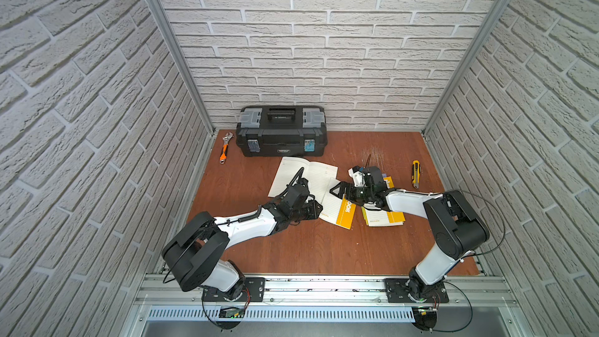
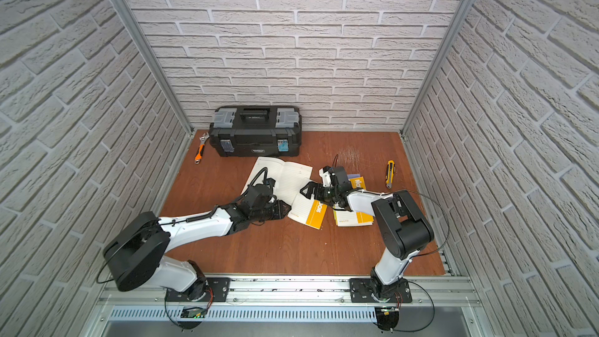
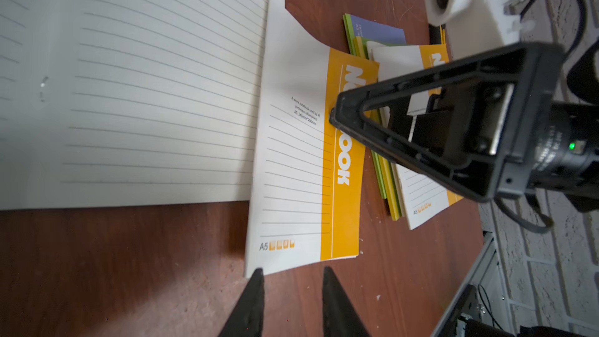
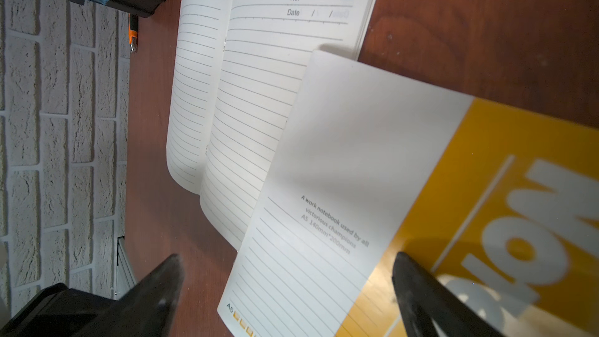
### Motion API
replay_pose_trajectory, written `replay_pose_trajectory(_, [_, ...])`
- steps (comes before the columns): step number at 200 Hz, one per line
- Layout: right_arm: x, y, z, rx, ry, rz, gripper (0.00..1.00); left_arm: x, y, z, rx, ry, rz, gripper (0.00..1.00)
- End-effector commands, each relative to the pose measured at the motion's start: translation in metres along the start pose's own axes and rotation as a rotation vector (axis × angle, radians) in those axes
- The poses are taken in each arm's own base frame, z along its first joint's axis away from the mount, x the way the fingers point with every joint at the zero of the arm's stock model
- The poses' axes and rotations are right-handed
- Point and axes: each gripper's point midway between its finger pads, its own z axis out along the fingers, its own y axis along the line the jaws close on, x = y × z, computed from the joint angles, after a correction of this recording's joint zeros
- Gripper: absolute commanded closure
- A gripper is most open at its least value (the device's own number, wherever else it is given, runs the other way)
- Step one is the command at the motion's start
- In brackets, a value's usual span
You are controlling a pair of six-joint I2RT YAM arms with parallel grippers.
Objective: Close the notebook
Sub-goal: Close the notebook, then pick up the notebook at the notebook.
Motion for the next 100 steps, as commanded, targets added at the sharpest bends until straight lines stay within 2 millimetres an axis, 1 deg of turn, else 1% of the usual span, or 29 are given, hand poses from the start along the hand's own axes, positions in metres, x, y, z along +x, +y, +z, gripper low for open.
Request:
replay_pose_trajectory(1, [-0.001, 0.005, -0.007, -0.002, -0.019, -0.03, 0.0, -0.017, -0.012, 0.01, 0.06, -0.037, -0.045, 0.69])
replay_pose_trajectory(32, [0.0, 0.006, -0.008, -0.005, -0.018, -0.033, 0.0, -0.019, -0.007, 0.025, 0.075, -0.04, -0.066, 0.64])
replay_pose_trajectory(51, [0.001, 0.004, -0.008, -0.002, -0.014, -0.037, 0.0, -0.022, -0.005, 0.029, 0.065, -0.041, -0.065, 0.64])
replay_pose_trajectory(78, [0.001, 0.003, -0.007, -0.002, -0.012, -0.037, 0.0, -0.027, -0.006, 0.033, 0.068, -0.038, -0.066, 0.63])
replay_pose_trajectory(100, [0.0, 0.003, -0.006, -0.009, -0.01, -0.033, 0.0, -0.027, -0.004, 0.038, 0.058, -0.027, -0.066, 0.63])
